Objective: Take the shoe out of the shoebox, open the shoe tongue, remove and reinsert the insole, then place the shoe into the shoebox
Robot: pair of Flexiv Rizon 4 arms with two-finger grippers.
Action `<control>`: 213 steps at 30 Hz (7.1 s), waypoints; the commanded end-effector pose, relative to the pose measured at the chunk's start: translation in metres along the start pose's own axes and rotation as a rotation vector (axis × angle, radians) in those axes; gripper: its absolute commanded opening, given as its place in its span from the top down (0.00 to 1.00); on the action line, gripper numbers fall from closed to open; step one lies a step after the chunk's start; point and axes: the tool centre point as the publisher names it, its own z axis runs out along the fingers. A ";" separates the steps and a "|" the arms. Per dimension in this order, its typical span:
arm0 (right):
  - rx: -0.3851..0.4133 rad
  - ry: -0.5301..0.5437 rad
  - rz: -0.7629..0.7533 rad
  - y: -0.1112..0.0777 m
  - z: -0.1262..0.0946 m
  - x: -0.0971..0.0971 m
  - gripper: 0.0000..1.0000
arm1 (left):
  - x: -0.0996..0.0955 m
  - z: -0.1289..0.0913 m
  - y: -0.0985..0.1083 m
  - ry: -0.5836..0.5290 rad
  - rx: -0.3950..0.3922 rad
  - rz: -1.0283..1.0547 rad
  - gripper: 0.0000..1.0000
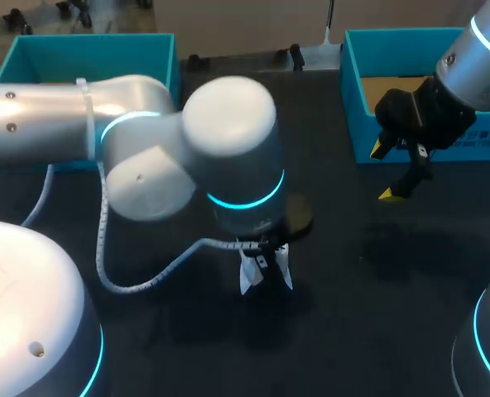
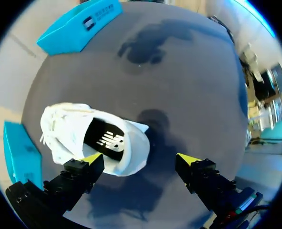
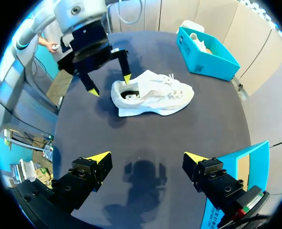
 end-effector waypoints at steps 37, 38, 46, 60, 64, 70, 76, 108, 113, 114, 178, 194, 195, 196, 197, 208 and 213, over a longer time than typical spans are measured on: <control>0.003 -0.001 0.001 0.000 0.001 0.000 0.00 | -0.013 0.059 -0.004 0.111 -0.046 0.327 0.66; 0.003 -0.001 0.001 0.000 0.001 0.000 0.00 | -0.013 0.059 -0.004 0.114 -0.045 0.332 0.67; 0.003 -0.001 0.001 0.000 0.001 0.000 0.00 | -0.005 0.054 0.002 0.179 -0.050 0.356 1.00; 0.003 -0.001 0.001 0.000 0.001 0.000 0.00 | -0.011 -0.044 -0.004 0.201 -0.131 0.254 1.00; 0.003 -0.001 0.001 0.000 0.001 0.000 0.00 | -0.018 -0.080 -0.006 0.225 -0.125 0.219 1.00; 0.003 -0.001 0.001 0.000 0.001 0.000 0.00 | -0.021 -0.121 -0.007 0.210 -0.129 0.215 1.00; 0.003 -0.001 0.001 0.000 0.001 0.000 0.00 | -0.023 -0.159 -0.008 0.231 -0.111 0.257 1.00; 0.003 -0.001 0.001 0.000 0.001 0.000 0.00 | -0.043 -0.187 0.005 0.206 -0.116 0.275 1.00; 0.003 -0.001 0.001 0.000 0.001 0.000 0.00 | -0.067 -0.197 0.017 0.215 -0.105 0.288 1.00; 0.003 -0.001 0.001 0.000 0.001 0.000 0.00 | -0.072 -0.199 0.020 0.211 -0.106 0.294 1.00; 0.003 -0.001 0.001 0.000 0.001 0.000 0.00 | -0.483 -0.189 0.277 0.094 -0.148 0.526 1.00; 0.003 -0.001 0.001 0.000 0.001 0.000 0.00 | -0.495 -0.186 0.277 0.114 -0.147 0.481 1.00; 0.003 -0.001 0.001 0.000 0.001 0.000 0.00 | -0.495 -0.186 0.277 0.114 -0.147 0.481 1.00; 0.003 -0.001 0.001 0.000 0.001 0.000 0.00 | -0.495 -0.186 0.277 0.114 -0.147 0.481 1.00; 0.003 -0.001 0.001 0.000 0.001 0.000 0.00 | -0.495 -0.186 0.277 0.114 -0.147 0.481 1.00; 0.003 -0.001 0.001 0.000 0.001 0.000 0.00 | -0.513 -0.189 0.283 0.104 -0.156 0.497 1.00; 0.003 -0.001 0.001 0.000 0.001 0.000 0.00 | -0.541 -0.183 0.286 0.094 -0.141 0.525 1.00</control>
